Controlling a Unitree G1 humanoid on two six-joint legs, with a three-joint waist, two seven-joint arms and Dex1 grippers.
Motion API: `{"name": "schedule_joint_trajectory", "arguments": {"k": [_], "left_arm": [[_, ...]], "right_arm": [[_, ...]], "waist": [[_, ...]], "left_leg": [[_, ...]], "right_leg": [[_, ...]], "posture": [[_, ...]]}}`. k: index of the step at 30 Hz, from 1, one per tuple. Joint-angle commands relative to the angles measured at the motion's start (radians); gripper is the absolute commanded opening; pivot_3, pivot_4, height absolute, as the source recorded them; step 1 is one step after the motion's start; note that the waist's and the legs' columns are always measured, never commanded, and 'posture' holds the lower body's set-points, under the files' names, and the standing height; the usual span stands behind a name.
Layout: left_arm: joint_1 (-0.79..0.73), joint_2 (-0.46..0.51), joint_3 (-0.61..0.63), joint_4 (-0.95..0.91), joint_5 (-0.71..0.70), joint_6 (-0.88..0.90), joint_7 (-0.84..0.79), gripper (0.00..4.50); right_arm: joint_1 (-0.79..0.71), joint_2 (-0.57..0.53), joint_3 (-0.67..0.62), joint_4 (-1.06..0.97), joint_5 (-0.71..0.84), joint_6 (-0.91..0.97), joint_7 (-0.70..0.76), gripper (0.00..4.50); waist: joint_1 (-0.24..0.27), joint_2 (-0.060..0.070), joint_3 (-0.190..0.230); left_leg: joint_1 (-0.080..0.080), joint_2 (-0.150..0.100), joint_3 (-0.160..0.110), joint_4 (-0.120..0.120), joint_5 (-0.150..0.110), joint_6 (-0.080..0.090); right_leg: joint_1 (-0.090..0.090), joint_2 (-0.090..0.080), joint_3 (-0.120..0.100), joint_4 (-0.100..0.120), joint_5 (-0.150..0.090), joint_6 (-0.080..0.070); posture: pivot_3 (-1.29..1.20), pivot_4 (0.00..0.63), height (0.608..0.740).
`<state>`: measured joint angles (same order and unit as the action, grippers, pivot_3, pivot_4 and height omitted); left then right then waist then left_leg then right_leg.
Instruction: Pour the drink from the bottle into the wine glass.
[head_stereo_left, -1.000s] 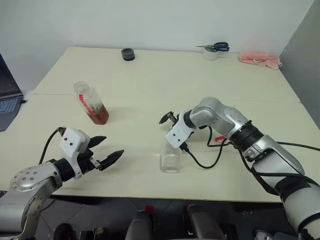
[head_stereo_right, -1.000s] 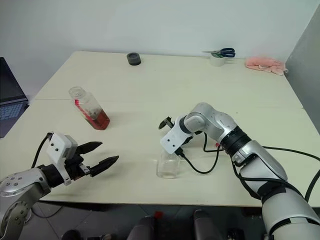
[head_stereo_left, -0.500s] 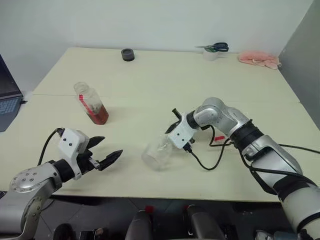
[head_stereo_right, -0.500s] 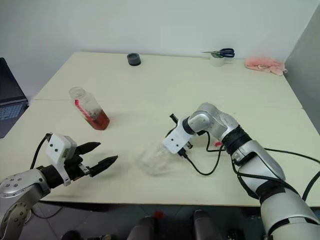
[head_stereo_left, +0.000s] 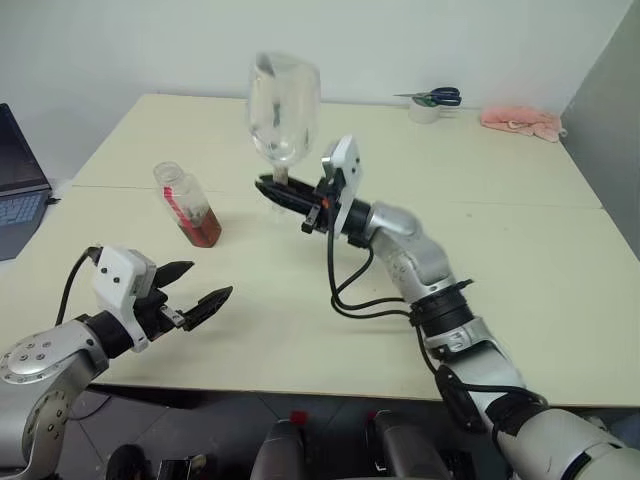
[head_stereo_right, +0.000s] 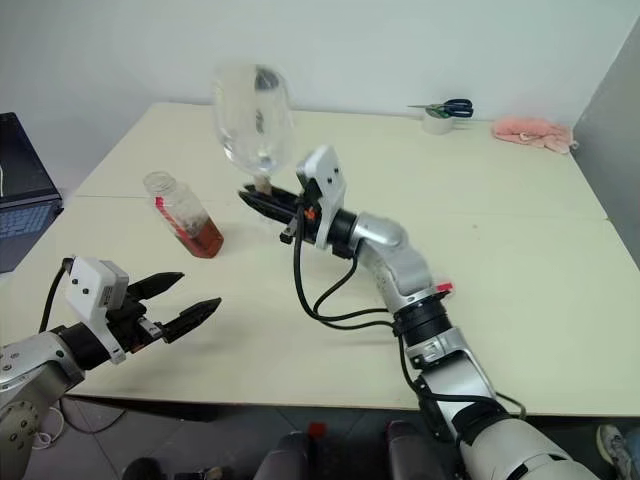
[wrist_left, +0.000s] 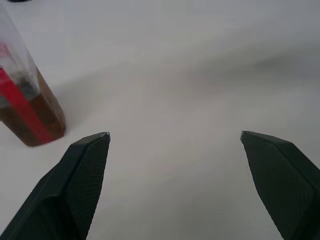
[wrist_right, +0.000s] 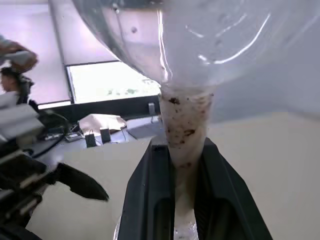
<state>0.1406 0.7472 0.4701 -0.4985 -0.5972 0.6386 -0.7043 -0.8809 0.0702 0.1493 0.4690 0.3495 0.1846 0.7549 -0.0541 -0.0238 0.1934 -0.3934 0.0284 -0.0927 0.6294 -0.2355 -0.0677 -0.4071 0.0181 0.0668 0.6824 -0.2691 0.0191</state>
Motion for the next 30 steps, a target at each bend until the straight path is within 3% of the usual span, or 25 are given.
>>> {"name": "schedule_joint_trajectory", "arguments": {"k": [1, 3, 9, 15, 23, 30], "left_arm": [[-0.010, 0.006, 0.043, -0.048, -0.033, -0.004, 0.008, 4.50], [-0.013, 0.008, 0.058, -0.058, -0.034, -0.003, 0.024, 4.50], [0.007, 0.007, 0.085, -0.090, -0.055, 0.014, 0.042, 4.50], [0.022, 0.003, 0.099, -0.116, -0.104, 0.036, 0.057, 4.50], [0.011, 0.010, 0.097, -0.103, -0.113, 0.038, 0.071, 4.50], [-0.002, 0.009, 0.082, -0.091, -0.106, 0.033, 0.073, 4.50]], "right_arm": [[-0.033, 0.021, -0.049, 0.121, -0.026, -0.091, -0.036, 0.17], [-0.039, 0.027, -0.065, 0.226, -0.052, -0.170, -0.054, 0.17], [-0.007, 0.006, -0.013, 0.414, -0.211, -0.450, -0.073, 0.17], [0.015, 0.014, -0.010, 0.556, -0.304, -0.599, -0.161, 0.17], [-0.050, 0.041, -0.098, 0.699, -0.302, -0.563, -0.332, 0.17], [-0.034, 0.061, -0.099, 0.728, -0.339, -0.588, -0.343, 0.17]], "waist": [[-0.003, -0.002, -0.031], [-0.004, -0.005, -0.055], [-0.022, -0.008, -0.069], [-0.033, -0.012, -0.078], [-0.034, -0.012, -0.079], [-0.035, -0.012, -0.086]], "left_leg": [[-0.001, 0.000, 0.000, 0.000, 0.001, -0.001], [-0.007, 0.000, 0.000, -0.001, 0.003, -0.011], [-0.005, 0.000, 0.003, -0.002, 0.003, -0.011], [0.002, 0.001, 0.003, -0.002, 0.003, -0.011], [0.002, 0.001, 0.002, -0.002, 0.003, -0.011], [0.002, 0.001, 0.001, -0.002, 0.003, -0.011]], "right_leg": [[-0.002, 0.000, 0.000, 0.001, 0.000, 0.000], [-0.008, -0.001, 0.000, 0.001, 0.000, 0.000], [-0.006, 0.000, 0.002, -0.001, 0.000, 0.000], [0.000, 0.002, 0.003, 0.000, 0.000, 0.001], [0.000, 0.002, 0.003, 0.001, 0.001, 0.000], [0.001, 0.002, 0.003, 0.001, 0.001, 0.000]], "posture": [[0.00, 0.000, 0.740], [0.00, 0.000, 0.740], [0.00, 0.000, 0.740], [0.00, 0.000, 0.740], [0.00, 0.000, 0.740], [0.00, 0.000, 0.740]]}}
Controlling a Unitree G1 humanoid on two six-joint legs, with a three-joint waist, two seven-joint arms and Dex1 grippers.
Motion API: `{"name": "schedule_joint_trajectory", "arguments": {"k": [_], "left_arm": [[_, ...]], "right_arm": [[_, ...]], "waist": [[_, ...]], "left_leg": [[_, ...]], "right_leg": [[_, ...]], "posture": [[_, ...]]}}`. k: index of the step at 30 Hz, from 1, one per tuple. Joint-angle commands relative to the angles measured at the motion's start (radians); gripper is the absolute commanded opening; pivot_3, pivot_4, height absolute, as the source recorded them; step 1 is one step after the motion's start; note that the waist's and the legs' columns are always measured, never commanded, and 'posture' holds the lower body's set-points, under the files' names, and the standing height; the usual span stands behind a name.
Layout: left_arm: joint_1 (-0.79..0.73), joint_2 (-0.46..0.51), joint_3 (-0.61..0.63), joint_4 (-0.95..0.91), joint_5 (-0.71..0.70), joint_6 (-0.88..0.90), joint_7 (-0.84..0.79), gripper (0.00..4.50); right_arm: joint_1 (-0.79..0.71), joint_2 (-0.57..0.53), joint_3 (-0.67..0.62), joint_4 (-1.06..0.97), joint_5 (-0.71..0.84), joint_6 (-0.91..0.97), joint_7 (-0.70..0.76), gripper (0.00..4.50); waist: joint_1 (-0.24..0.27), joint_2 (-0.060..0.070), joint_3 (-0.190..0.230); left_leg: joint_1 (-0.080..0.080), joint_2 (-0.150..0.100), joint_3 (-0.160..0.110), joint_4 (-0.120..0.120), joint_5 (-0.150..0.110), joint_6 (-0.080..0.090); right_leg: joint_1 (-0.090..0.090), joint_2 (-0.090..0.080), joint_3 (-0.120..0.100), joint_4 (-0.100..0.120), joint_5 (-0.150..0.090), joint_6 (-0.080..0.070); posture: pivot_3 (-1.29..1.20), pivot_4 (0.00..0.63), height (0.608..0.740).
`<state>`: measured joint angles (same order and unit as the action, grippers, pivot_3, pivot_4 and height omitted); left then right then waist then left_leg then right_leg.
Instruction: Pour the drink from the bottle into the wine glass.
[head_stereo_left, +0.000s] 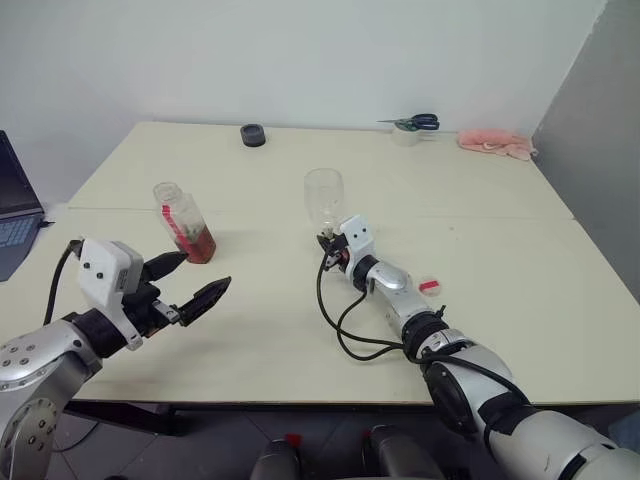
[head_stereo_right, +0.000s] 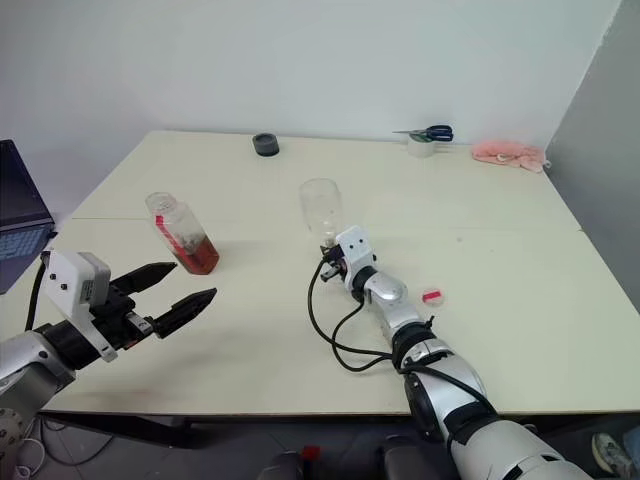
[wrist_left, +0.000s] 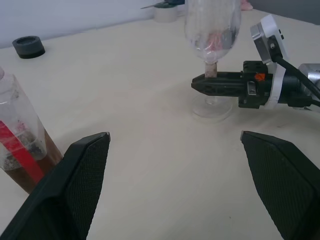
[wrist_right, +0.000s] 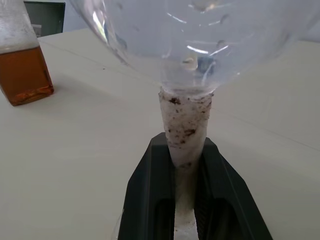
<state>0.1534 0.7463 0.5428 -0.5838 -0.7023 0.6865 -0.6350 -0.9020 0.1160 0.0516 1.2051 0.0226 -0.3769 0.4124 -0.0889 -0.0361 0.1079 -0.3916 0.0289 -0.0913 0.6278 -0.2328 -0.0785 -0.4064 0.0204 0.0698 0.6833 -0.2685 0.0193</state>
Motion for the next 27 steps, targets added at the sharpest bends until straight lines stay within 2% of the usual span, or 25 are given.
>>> {"name": "schedule_joint_trajectory", "arguments": {"k": [1, 12, 19, 24, 27], "left_arm": [[-0.017, 0.010, 0.009, -0.003, 0.000, -0.016, 0.003, 4.50], [-0.019, 0.004, 0.002, -0.001, 0.012, -0.022, 0.012, 4.50], [-0.026, 0.007, -0.003, 0.010, 0.018, -0.024, 0.009, 4.50], [-0.029, 0.008, -0.005, 0.016, 0.021, -0.025, 0.005, 4.50], [-0.029, 0.008, -0.007, 0.022, 0.023, -0.027, 0.002, 4.50]], "right_arm": [[-0.008, 0.016, 0.005, -0.007, -0.023, -0.026, -0.003, 0.17], [0.007, 0.021, -0.001, 0.006, -0.039, 0.007, 0.021, 0.17], [0.015, 0.021, -0.006, 0.001, -0.035, 0.003, 0.040, 2.57], [0.022, 0.020, -0.004, -0.001, -0.039, -0.002, 0.039, 4.45], [0.025, 0.021, -0.002, -0.003, -0.041, -0.003, 0.037, 4.48]], "waist": [[0.000, 0.000, -0.001], [0.000, 0.001, -0.020], [-0.001, 0.001, -0.027], [-0.001, 0.002, -0.030], [-0.001, 0.001, -0.030]], "left_leg": [[0.000, 0.000, 0.000, 0.000, 0.000, 0.000], [0.001, 0.000, -0.001, 0.000, 0.000, 0.000], [0.001, 0.000, -0.001, 0.000, 0.000, 0.000], [0.001, 0.000, -0.002, 0.000, 0.000, 0.000], [0.001, 0.000, -0.002, 0.000, 0.000, 0.000]], "right_leg": [[0.000, 0.000, 0.000, 0.000, 0.000, 0.000], [0.001, 0.000, 0.000, 0.000, 0.000, 0.000], [0.001, 0.000, 0.000, 0.000, 0.000, 0.000], [0.002, 0.001, -0.001, 0.000, 0.000, 0.000], [0.002, 0.001, 0.000, 0.000, 0.000, 0.000]], "posture": [[0.00, 0.000, 0.740], [0.00, 0.000, 0.740], [0.00, 0.000, 0.740], [0.00, 0.000, 0.740], [0.00, 0.000, 0.740]]}}
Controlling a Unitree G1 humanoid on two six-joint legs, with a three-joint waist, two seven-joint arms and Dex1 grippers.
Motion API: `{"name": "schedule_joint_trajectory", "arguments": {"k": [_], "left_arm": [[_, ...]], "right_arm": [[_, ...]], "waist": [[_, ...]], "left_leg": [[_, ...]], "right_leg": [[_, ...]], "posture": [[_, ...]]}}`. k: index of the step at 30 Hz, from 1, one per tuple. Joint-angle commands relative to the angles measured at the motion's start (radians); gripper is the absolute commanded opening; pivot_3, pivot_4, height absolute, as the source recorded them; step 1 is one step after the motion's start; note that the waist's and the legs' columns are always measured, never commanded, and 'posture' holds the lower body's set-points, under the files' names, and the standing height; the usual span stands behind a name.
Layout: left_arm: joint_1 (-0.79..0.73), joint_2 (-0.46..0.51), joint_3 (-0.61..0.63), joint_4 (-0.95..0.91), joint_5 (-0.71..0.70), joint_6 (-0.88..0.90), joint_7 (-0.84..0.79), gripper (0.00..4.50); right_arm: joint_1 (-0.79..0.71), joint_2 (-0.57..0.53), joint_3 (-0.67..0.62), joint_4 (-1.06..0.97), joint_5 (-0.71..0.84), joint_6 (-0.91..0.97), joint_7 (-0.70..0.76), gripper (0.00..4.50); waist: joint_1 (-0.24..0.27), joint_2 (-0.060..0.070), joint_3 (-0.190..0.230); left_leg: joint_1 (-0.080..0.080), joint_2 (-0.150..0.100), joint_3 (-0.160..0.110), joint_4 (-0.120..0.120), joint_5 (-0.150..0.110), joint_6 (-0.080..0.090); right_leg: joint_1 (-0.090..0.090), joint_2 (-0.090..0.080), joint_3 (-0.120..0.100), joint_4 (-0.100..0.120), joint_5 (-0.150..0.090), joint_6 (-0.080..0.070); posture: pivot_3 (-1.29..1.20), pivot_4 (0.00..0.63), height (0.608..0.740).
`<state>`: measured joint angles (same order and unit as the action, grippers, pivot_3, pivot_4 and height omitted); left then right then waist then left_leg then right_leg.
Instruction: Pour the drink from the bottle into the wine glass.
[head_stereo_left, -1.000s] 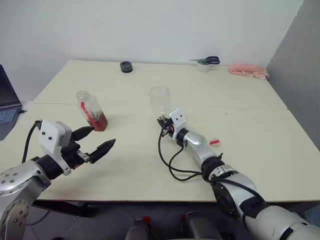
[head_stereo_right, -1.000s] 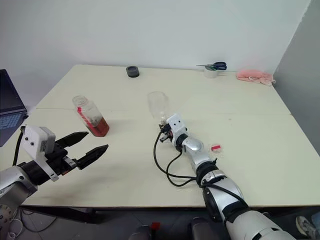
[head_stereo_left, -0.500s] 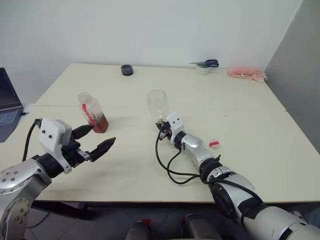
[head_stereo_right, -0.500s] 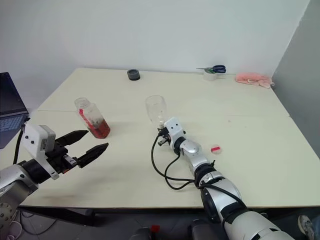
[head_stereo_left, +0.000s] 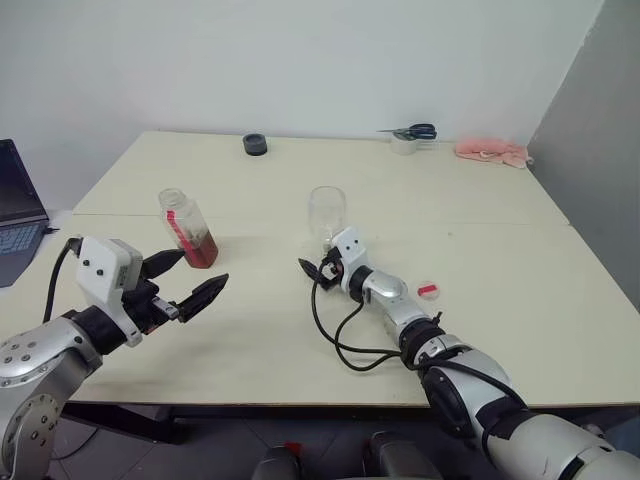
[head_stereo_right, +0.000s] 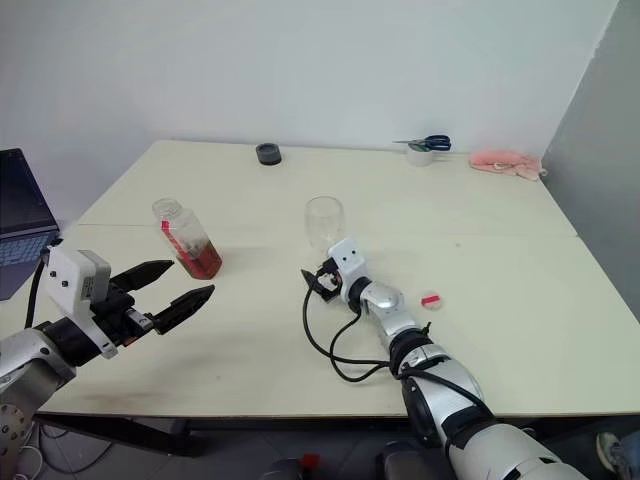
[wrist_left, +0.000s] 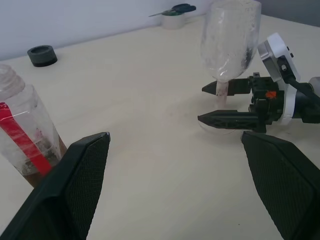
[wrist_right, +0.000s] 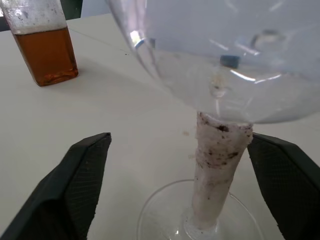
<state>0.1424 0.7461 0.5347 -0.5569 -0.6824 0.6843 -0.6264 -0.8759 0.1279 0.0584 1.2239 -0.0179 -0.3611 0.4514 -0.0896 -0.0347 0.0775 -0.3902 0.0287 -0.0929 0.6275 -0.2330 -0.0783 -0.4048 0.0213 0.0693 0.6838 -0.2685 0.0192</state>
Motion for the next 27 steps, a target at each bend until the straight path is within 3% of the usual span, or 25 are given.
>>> {"name": "schedule_joint_trajectory", "arguments": {"k": [1, 11, 20, 27], "left_arm": [[-0.018, 0.008, 0.000, -0.003, 0.004, -0.026, -0.007, 4.50], [0.005, -0.011, 0.008, 0.014, 0.018, -0.050, 0.004, 4.50], [0.034, -0.093, -0.017, 0.035, 0.056, -0.100, 0.046, 4.50], [0.043, -0.100, 0.011, 0.080, 0.082, -0.140, 0.053, 4.50]], "right_arm": [[0.000, 0.009, -0.006, -0.023, -0.003, -0.019, -0.003, 4.48], [0.018, 0.003, 0.026, -0.049, -0.028, 0.018, 0.058, 4.48], [0.050, -0.022, 0.031, -0.126, -0.029, 0.113, 0.066, 4.48], [0.130, -0.060, 0.021, -0.328, 0.018, 0.232, 0.121, 4.48]], "waist": [[0.000, 0.000, 0.000], [0.000, 0.003, -0.006], [0.000, 0.005, -0.013], [0.001, 0.005, -0.018]], "left_leg": [[0.000, 0.000, 0.000, 0.000, 0.000, 0.000], [0.000, 0.000, 0.000, 0.000, 0.000, 0.000], [0.001, 0.000, 0.000, 0.000, 0.000, 0.000], [0.001, 0.000, 0.000, 0.000, 0.000, 0.000]], "right_leg": [[0.000, 0.000, 0.000, 0.000, 0.000, 0.000], [0.000, 0.000, 0.000, 0.000, 0.000, 0.000], [0.001, 0.001, 0.000, 0.000, 0.000, 0.000], [0.001, 0.001, 0.000, 0.000, 0.000, 0.000]], "posture": [[0.00, 0.000, 0.740], [0.00, 0.000, 0.740], [0.00, 0.000, 0.740], [0.00, 0.000, 0.740]]}}
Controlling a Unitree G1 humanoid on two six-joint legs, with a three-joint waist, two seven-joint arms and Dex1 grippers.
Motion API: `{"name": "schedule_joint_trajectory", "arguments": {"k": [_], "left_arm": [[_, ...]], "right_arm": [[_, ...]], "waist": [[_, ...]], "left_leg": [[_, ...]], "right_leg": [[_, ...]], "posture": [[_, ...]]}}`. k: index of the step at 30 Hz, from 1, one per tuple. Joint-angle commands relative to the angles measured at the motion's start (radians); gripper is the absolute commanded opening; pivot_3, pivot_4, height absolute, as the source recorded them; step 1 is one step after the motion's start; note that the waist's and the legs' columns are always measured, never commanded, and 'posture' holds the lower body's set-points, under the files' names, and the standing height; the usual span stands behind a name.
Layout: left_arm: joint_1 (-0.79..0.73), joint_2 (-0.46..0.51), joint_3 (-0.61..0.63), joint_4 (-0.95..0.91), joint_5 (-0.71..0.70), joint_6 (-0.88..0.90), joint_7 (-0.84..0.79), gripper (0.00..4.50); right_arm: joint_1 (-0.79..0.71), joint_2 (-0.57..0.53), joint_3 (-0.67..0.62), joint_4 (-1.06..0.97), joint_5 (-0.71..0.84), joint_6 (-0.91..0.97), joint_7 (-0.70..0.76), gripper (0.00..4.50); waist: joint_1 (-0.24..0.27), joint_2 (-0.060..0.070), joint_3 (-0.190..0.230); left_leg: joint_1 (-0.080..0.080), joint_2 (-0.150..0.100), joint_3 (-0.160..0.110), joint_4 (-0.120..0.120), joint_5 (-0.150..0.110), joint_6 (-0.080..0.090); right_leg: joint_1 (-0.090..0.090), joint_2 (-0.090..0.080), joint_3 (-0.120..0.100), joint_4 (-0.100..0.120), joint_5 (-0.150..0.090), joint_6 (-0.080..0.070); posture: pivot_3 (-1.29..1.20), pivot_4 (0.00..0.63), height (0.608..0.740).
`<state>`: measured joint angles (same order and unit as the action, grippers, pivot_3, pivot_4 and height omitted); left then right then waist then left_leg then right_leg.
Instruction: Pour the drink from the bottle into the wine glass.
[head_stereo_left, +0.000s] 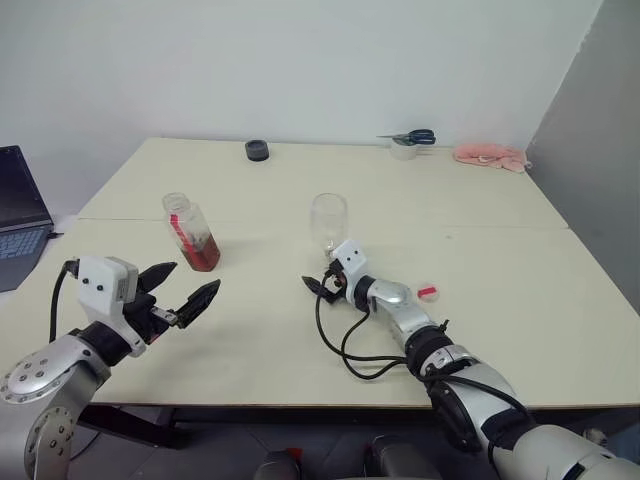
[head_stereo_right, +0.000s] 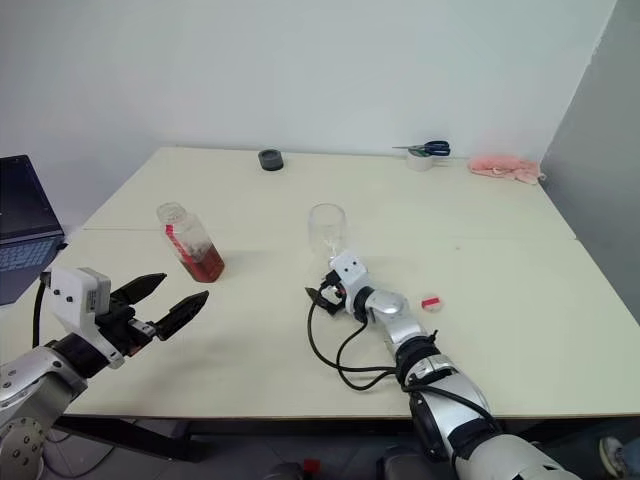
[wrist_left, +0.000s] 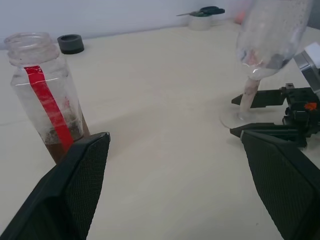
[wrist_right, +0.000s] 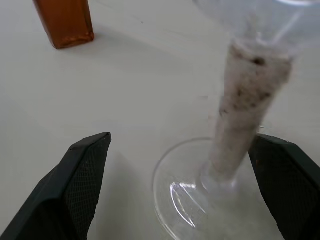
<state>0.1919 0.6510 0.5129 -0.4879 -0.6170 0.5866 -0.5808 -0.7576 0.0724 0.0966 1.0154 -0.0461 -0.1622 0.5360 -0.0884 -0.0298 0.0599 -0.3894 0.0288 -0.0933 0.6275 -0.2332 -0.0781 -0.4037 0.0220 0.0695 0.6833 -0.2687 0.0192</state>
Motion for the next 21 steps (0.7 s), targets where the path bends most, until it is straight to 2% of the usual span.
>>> {"name": "schedule_joint_trajectory", "arguments": {"k": [1, 5, 6, 7, 8, 9, 16, 21], "left_arm": [[-0.007, -0.009, 0.035, 0.019, 0.022, -0.053, 0.012, 4.50], [-0.007, -0.022, 0.028, 0.035, 0.028, -0.072, 0.016, 4.50], [-0.005, -0.024, 0.023, 0.037, 0.030, -0.075, 0.015, 4.50], [-0.002, -0.026, 0.021, 0.038, 0.031, -0.078, 0.014, 4.50], [0.000, -0.031, 0.019, 0.042, 0.032, -0.082, 0.015, 4.50], [0.001, -0.037, 0.021, 0.050, 0.032, -0.085, 0.018, 4.50], [0.005, -0.054, 0.063, 0.088, 0.030, -0.110, 0.027, 4.50], [-0.018, -0.059, 0.044, 0.111, 0.039, -0.120, 0.029, 4.50]], "right_arm": [[0.027, -0.008, -0.015, -0.159, 0.055, 0.049, 0.048, 4.48], [0.069, -0.018, -0.002, -0.278, 0.076, 0.119, 0.068, 4.48], [0.078, -0.021, 0.001, -0.302, 0.078, 0.135, 0.070, 4.48], [0.086, -0.023, 0.006, -0.321, 0.078, 0.148, 0.069, 4.48], [0.101, -0.030, 0.014, -0.356, 0.081, 0.168, 0.081, 4.48], [0.117, -0.041, 0.023, -0.395, 0.083, 0.192, 0.095, 4.48], [0.212, -0.154, 0.043, -0.650, 0.098, 0.351, 0.181, 4.48], [0.225, -0.186, 0.031, -0.706, 0.107, 0.375, 0.191, 4.48]], "waist": [[0.000, 0.000, 0.000], [0.000, 0.000, -0.001], [0.000, 0.000, 0.004], [0.004, 0.004, 0.032], [0.003, 0.005, 0.047], [0.003, 0.006, 0.052], [0.005, 0.015, 0.073], [0.004, 0.015, 0.077]], "left_leg": [[0.000, 0.000, 0.000, 0.000, 0.000, 0.000], [0.001, 0.000, 0.000, 0.000, 0.000, 0.000], [0.001, 0.000, 0.000, 0.000, 0.000, 0.000], [0.001, 0.000, 0.000, 0.000, 0.000, 0.000], [0.012, 0.001, 0.001, 0.000, -0.001, 0.002], [0.015, 0.001, 0.001, -0.001, -0.002, 0.004], [0.016, 0.001, 0.002, 0.000, -0.003, 0.006], [0.016, 0.001, 0.002, 0.000, -0.003, 0.006]], "right_leg": [[0.000, 0.000, 0.000, 0.000, 0.000, 0.000], [0.000, 0.000, 0.000, 0.000, 0.000, 0.000], [0.000, 0.000, 0.000, 0.000, 0.000, 0.000], [0.000, 0.000, 0.000, 0.000, 0.000, 0.000], [0.012, 0.000, 0.000, -0.002, -0.003, -0.001], [0.015, 0.001, 0.001, -0.003, -0.006, 0.003], [0.015, 0.001, 0.002, -0.001, -0.006, 0.001], [0.015, 0.001, 0.002, 0.000, -0.007, 0.002]], "posture": [[0.00, 0.000, 0.740], [0.00, 0.000, 0.740], [0.00, 0.150, 0.740], [0.00, 0.000, 0.740], [0.00, 0.000, 0.740], [0.00, 0.000, 0.740], [0.00, 0.000, 0.740], [0.00, 0.000, 0.740]]}}
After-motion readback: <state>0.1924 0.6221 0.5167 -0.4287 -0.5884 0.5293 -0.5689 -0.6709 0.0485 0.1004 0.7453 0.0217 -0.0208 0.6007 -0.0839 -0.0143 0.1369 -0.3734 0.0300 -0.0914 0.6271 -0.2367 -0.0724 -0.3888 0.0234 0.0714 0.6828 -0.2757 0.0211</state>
